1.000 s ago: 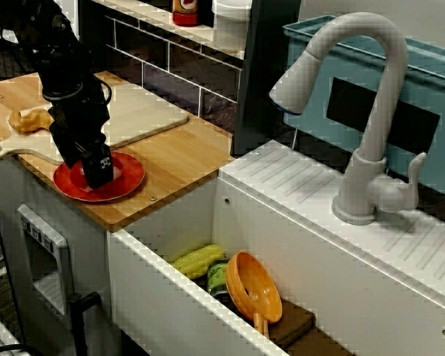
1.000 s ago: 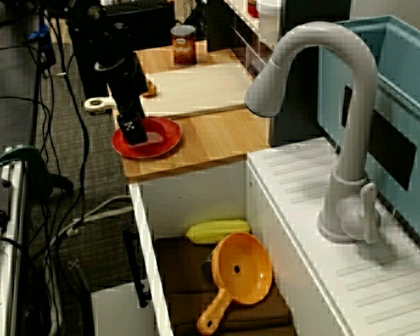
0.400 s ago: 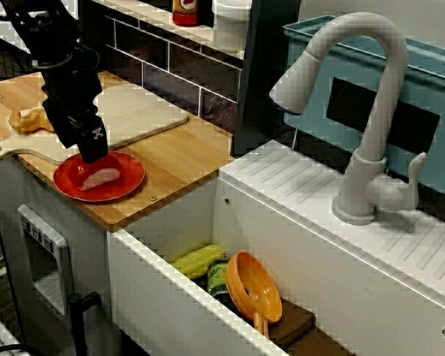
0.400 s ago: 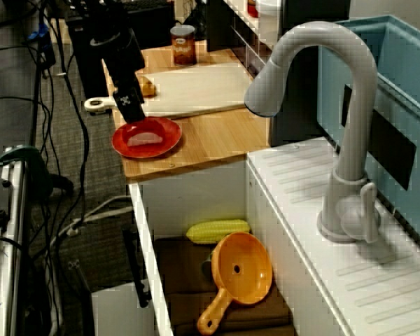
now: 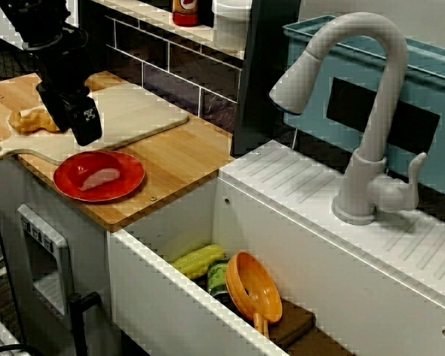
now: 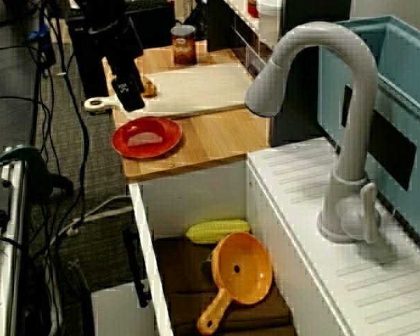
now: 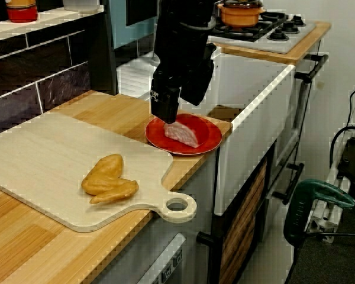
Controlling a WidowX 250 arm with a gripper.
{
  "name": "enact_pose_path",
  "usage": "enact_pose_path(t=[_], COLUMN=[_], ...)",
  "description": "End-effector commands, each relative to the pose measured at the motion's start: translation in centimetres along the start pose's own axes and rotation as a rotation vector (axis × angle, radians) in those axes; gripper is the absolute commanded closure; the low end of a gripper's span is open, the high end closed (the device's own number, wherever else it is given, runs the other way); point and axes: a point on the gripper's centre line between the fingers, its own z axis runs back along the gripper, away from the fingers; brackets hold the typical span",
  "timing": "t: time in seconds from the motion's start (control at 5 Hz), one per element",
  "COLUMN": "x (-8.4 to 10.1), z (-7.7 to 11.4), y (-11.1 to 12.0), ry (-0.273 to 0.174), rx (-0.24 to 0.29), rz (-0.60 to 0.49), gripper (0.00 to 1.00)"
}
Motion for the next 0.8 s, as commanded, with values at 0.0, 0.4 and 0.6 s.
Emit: enact_pose_path(t=[0.0, 0.4, 0.6], x=[1.9, 3.0, 3.7], z=[1.4, 1.5, 2.0], y=[1.8, 2.0, 2.4], ry=[-0.087, -0.051, -0.011], rx=[0.116, 0.134, 0.071], rz=[-0.147, -0.432, -0.643], gripper=[0.00, 0.00, 0.00])
